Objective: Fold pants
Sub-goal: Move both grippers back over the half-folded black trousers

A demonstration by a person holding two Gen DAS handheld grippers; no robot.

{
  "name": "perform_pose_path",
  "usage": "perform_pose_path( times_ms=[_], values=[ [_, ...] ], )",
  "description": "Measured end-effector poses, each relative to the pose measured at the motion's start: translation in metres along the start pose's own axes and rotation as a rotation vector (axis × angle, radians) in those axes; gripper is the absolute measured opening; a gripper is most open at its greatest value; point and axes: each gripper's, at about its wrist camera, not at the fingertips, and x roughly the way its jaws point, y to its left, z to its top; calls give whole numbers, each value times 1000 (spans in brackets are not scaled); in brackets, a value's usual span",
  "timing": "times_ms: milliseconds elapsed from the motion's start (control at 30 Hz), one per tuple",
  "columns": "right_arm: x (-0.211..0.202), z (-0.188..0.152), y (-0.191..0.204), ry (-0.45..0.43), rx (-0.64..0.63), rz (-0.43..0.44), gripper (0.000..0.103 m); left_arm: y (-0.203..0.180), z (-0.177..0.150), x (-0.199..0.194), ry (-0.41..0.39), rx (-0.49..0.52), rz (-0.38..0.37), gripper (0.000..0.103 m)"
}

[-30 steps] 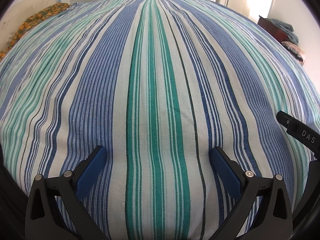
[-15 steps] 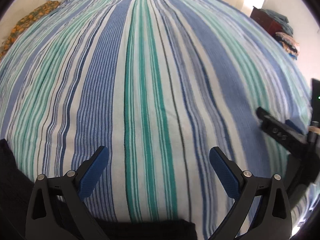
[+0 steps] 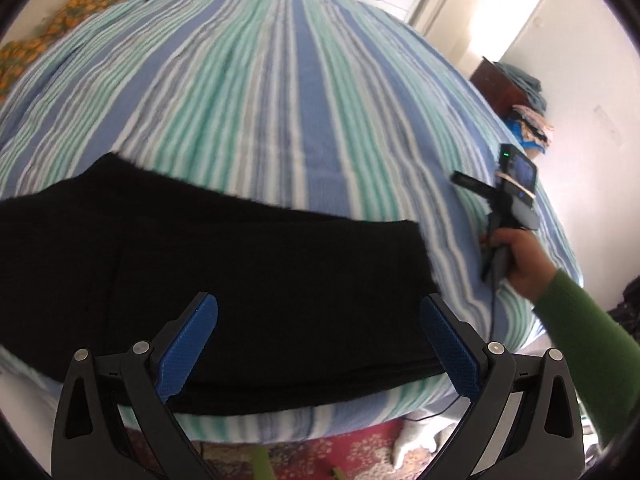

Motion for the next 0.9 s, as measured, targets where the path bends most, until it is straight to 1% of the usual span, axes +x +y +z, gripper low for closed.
perform_pose_path(
  times_ms=[67,100,167,200,233,300,367,467,567,633,800,867,900],
  values=[
    [-1,1,3,3,-8,-11,103,43,-5,-10,-8,-64,81,101],
    [-2,1,1,2,-5,1,103,63,-6,-15,-23,-85,136,101],
    [-2,5,-9,44,9,66,103,92,-9,-24,-54,-110,256,101],
    [-4,8,-13,74,-1,99,103,104,-9,-28,-69,-127,281,101],
    [-8,9,-17,92,-8,110,103,115,-9,-33,-81,-141,281,101],
    [-29,5,-21,74,-20,87,103,127,-7,-39,-103,-163,276,101],
    [-62,-5,-24,9,-42,82,103,135,-7,-42,-122,-167,286,101],
    [-121,-31,-29,-89,-47,125,103,139,-6,-43,-137,-163,304,101],
    [-175,-65,-32,-175,-9,169,103,148,-10,-49,-144,-162,316,101],
    [-202,-88,-34,-216,33,192,103,150,-12,-52,-145,-156,325,101],
    [-240,-136,-18,-272,111,238,103,157,-22,-56,-145,-122,376,101],
    [-249,-153,-10,-293,121,272,103,167,-26,-54,-134,-121,368,101],
    [-251,-157,-3,-291,106,296,103,178,-28,-54,-128,-135,351,101]
  ],
)
